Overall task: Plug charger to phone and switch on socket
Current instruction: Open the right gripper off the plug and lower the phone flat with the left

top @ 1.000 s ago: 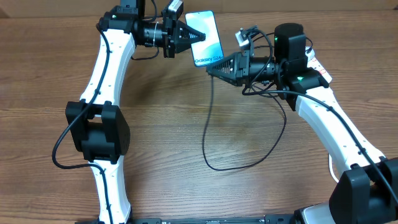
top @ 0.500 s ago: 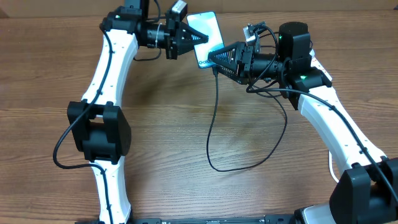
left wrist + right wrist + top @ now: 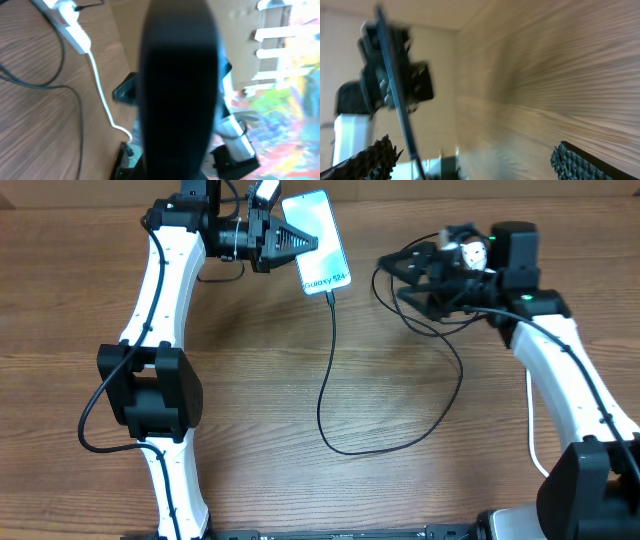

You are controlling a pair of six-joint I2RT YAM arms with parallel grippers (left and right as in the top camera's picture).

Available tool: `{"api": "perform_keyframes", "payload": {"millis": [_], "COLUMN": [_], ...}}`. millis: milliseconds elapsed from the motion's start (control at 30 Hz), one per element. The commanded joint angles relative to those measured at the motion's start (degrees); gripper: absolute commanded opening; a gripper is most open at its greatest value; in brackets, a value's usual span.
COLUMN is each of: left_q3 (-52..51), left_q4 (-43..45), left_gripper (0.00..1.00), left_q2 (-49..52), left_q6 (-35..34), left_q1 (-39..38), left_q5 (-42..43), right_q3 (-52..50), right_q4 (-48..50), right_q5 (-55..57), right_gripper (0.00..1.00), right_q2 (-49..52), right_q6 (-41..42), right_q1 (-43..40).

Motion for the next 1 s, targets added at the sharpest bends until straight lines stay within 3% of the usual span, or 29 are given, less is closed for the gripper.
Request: {"api": "perform_keyframes", "payload": {"millis": [0, 100, 267, 367, 600, 967], "left_q3": [0.7, 0.7, 0.7, 0.7, 0.7, 0.7], "left_q4": [-9.0, -18.9, -22.4, -22.7, -20.9, -3.4], "left_gripper": [0.04, 0.04, 0.04, 0.04, 0.04, 0.04], "left_q2": [-1.4, -1.4, -1.4, -1.4, -1.4, 5.1], "left_q6": [21.4, 34.2, 36.3, 43.0, 43.6, 8.0], "left_q1": [-0.7, -2.1, -5.6, -8.0, -8.5, -8.5], "left_q5": [-8.3, -15.4, -30.0, -30.9, -30.8, -36.0], "right_q3": [0.5, 0.2, 0.2, 0.2, 0.2, 0.2], "right_q4": [-4.6, -5.9, -7.0, -7.6, -8.8, -12.3], "right_q5": [4.4, 6.6, 12.0, 12.0, 12.0, 16.7], "right_gripper": [1.00, 1.00, 1.00, 1.00, 1.00, 1.00], "right_q2": [-0.6, -0.6, -0.5, -0.5, -0.5, -0.5], "right_q6": [-10.1, -11.8, -11.8, -11.8, -12.6, -12.4], "right_q1": [-3.1, -3.9, -3.7, -3.7, -3.7, -3.7]}}
